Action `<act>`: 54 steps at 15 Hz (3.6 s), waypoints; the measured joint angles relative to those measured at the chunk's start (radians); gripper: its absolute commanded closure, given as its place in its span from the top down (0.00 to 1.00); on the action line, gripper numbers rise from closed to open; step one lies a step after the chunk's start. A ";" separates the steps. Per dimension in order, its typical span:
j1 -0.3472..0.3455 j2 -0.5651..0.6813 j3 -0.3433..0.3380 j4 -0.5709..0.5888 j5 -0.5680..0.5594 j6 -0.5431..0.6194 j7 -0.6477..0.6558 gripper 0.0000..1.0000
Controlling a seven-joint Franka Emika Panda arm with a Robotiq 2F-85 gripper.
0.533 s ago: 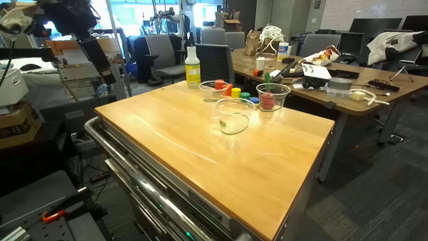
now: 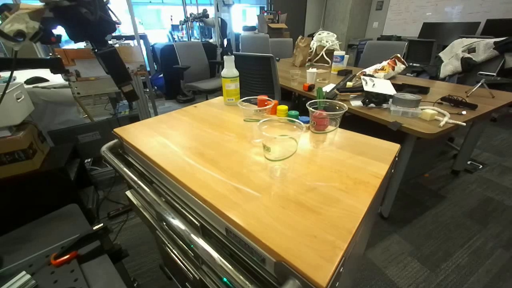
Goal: Put the cups one inside the other
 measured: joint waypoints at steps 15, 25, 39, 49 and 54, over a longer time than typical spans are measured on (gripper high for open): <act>-0.113 0.338 -0.201 0.314 -0.010 0.002 -0.075 1.00; -0.156 0.742 -0.208 0.685 -0.258 -0.120 0.076 1.00; -0.155 0.948 -0.264 0.860 -0.232 -0.298 0.003 0.58; -0.155 0.963 -0.296 0.836 -0.232 -0.131 0.004 0.00; -0.157 0.949 -0.300 0.818 -0.128 -0.093 0.002 0.02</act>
